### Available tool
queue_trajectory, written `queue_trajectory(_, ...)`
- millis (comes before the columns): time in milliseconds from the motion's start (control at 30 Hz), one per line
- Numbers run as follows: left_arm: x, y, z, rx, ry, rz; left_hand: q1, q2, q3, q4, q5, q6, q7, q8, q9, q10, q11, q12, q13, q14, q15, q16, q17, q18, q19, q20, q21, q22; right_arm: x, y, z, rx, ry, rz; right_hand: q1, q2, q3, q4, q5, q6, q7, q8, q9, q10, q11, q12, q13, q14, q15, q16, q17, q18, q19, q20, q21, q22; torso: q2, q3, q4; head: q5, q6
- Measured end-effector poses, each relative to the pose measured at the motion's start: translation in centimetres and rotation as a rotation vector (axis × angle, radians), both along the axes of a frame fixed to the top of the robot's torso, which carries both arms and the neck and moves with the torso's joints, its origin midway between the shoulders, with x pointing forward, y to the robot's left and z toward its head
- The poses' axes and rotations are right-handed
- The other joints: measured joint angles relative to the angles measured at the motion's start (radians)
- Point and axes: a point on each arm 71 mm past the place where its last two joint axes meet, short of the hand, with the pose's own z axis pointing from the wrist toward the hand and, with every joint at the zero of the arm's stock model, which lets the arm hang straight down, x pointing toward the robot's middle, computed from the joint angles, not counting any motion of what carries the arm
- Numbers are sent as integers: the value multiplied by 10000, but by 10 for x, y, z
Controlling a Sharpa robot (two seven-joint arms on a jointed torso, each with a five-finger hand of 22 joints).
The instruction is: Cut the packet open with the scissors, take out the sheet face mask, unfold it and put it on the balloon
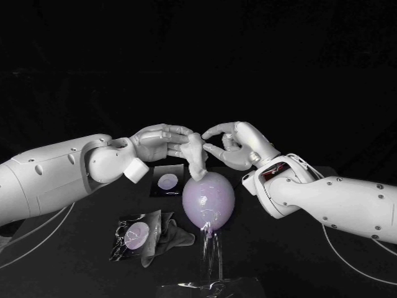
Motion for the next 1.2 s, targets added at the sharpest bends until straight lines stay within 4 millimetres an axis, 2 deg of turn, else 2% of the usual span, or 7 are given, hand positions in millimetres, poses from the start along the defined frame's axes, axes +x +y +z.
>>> queue_trajectory(500,0,1,0,-3,-9,17,48,31,1,-1,2,-2,-1,-29,-62,0,0,0,0,0,0,0,8,-6,0,0,0,0,-3,-2,1,-144,-132,9,-69,32,0,0,0,84,-7,0,-11,38,-38,52,8,0,0,21,9,-4,74,-1,58,6,1,-1,0,0,32)
queue_trajectory(833,0,1,0,-4,-13,5,56,38,2,-1,13,-4,-3,-23,-59,0,0,0,0,0,0,0,7,-8,0,0,0,1,-2,-2,0,-162,-100,-60,-69,32,-28,28,0,85,-10,0,-32,37,-38,51,7,0,0,12,9,-5,74,-1,56,3,2,1,-2,-109,90)
queue_trajectory(967,0,1,0,-5,-18,-13,56,38,-27,28,29,-4,-4,-8,-60,0,0,0,0,0,0,0,6,-9,0,0,0,0,-1,-2,0,-167,-17,-122,-325,70,-140,140,0,86,-11,-36,-70,37,-38,51,4,0,0,-6,9,-5,73,0,52,-1,4,0,-3,-144,91)
queue_trajectory(1200,0,0,0,-5,-34,-76,57,39,-54,0,-6,33,-35,-8,-72,36,-37,0,0,0,0,0,8,-9,0,0,0,0,1,-3,-2,-156,204,-205,-371,123,-139,225,0,86,-13,-41,-85,36,-38,50,0,0,0,21,1,-5,73,0,51,-1,3,0,-3,-172,70)
